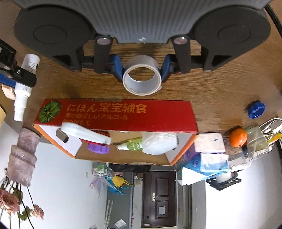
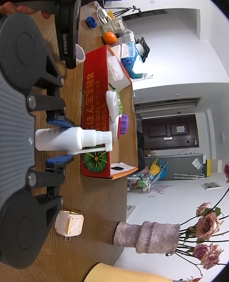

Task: Organize rigid objects
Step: 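Carry the tape roll and spray bottle over the cardboard box with both tools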

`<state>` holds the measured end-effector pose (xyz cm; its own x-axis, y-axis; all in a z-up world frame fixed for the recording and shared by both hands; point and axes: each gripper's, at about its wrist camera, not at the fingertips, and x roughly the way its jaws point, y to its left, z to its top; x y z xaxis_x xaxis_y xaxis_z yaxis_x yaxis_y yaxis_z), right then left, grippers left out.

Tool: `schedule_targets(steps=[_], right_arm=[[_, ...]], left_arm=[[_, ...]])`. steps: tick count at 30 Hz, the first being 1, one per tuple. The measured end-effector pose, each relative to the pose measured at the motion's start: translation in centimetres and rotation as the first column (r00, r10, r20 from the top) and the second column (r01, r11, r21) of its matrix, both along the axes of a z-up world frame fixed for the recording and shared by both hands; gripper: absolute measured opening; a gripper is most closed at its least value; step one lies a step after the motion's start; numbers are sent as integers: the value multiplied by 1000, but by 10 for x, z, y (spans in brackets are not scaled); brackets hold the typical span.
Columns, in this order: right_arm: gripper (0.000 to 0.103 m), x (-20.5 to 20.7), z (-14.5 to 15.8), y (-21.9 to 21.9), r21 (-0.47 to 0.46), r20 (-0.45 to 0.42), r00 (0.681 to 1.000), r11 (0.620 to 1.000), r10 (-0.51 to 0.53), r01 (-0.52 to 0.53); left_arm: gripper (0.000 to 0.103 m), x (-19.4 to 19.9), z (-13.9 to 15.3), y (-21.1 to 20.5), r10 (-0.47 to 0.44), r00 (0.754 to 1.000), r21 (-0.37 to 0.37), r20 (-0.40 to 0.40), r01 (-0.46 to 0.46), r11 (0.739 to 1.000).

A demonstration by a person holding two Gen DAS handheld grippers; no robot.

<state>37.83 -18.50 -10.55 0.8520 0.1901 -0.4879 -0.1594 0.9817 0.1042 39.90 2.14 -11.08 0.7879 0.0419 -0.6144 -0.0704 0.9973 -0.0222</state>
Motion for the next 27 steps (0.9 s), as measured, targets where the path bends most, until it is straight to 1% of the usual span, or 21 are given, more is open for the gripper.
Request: schedule_targets(steps=[7,12,16,18,22,27], right_arm=[[33,-21,14,-2,25,60,998,999,22,-24],[33,-30,22,1,25,95,995,999,34,-36],[33,-30,26,2,35,109,993,998,39,-43],[33,-28,29,3,35,115,993,999,36,-41],[33,-22,34,6,41,132,990,998,42,-47],[33,-7,42,11,51,154,988,998,29,-37]], left_arm=[[45,-19,17,14,54,997,-48,54,-51,998],[45,-37,40,14,60,991,-67,119,-53,996],[45,-49,61,9,67,978,-56,200,-56,997],[45,-49,67,7,67,975,-64,214,-55,996],[45,-42,77,3,75,969,-52,236,-65,997],[45,-27,86,8,95,966,-77,239,-79,994]])
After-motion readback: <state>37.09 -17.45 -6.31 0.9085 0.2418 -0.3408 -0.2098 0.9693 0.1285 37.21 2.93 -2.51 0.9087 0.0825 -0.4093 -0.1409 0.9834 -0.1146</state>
